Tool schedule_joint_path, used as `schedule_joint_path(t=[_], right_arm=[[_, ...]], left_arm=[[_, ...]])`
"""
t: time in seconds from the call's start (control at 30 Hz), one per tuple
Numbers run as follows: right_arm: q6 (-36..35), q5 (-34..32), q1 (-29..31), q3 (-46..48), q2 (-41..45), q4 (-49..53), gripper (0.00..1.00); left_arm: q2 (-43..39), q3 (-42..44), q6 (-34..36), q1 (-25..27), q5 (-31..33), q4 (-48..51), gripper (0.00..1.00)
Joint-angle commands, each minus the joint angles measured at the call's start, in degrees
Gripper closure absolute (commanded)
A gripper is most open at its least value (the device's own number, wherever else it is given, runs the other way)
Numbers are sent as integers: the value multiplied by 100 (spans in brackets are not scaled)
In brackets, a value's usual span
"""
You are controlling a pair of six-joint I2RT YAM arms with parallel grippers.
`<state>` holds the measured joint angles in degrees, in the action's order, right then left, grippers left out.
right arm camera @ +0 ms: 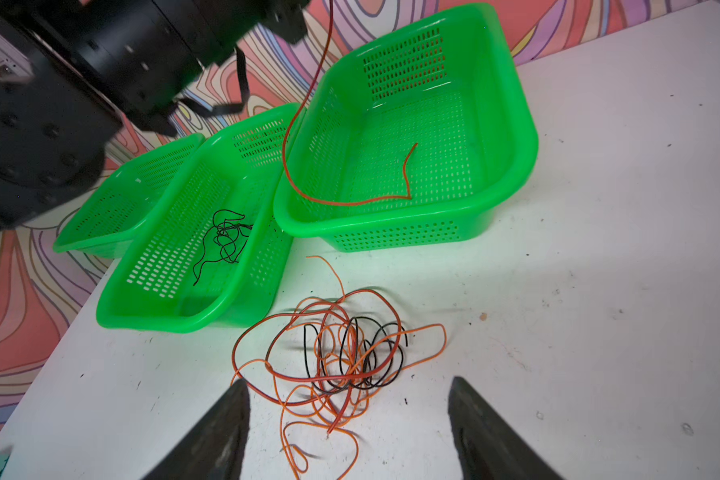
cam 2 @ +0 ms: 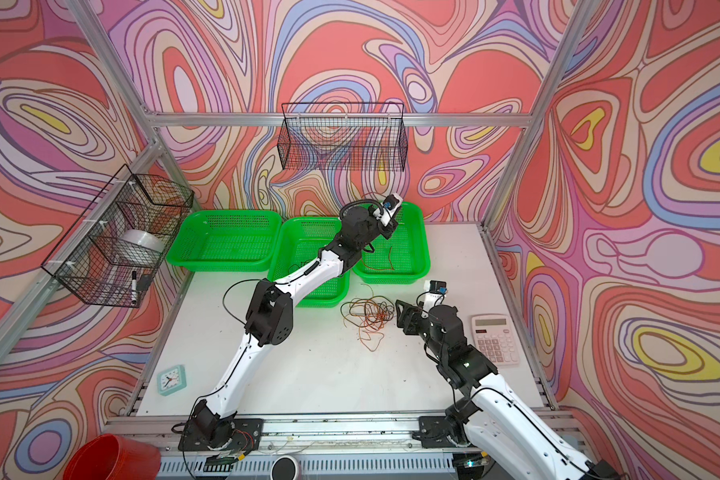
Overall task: Untangle the cables
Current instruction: 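Lower the red wire into the green basket nearest the right arm with left gripper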
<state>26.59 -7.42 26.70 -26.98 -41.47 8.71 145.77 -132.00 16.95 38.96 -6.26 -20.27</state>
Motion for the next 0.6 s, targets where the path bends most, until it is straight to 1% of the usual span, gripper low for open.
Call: schedule_joint_path(t=[0.0, 0.03, 0.1, 0.17, 0.27, 0.33, 0.43, 0.47, 0.5, 0.57], right_arm=[[-93, -143, 25, -259, -180, 407, 24], [-69, -124, 22, -296, -251, 403, 24], [-8, -126, 20, -347, -403, 397, 24], [65, -193, 20, -374, -460, 391, 24], [59, -327, 20, -421, -447, 377, 21], [-80, -318, 20, -476, -416, 388, 21], [-358, -201, 21, -569, -468, 337, 21], [-465, -132, 20, -630, -562, 370, 23], [-578, 86, 20, -719, -691, 429, 27], [-697, 557, 28, -847, -999, 465, 33]], left_arm=[[119, 81, 49, -29, 539, 496, 74], [140, 87, 43, -29, 545, 667, 67], [144, 4, 11, -23, 554, 1203, 48], [138, -201, -24, -15, 545, 1740, 32], [-31, -344, -84, -12, 471, 2339, 16], [-226, -338, -141, -11, 439, 2607, 0], [-550, -369, -113, -3, 342, 3180, 0], [-694, -344, -95, -3, 298, 3396, 0], [-887, -252, -115, -4, 263, 3501, 0], [-1426, 396, -145, -2, 185, 3454, 1]])
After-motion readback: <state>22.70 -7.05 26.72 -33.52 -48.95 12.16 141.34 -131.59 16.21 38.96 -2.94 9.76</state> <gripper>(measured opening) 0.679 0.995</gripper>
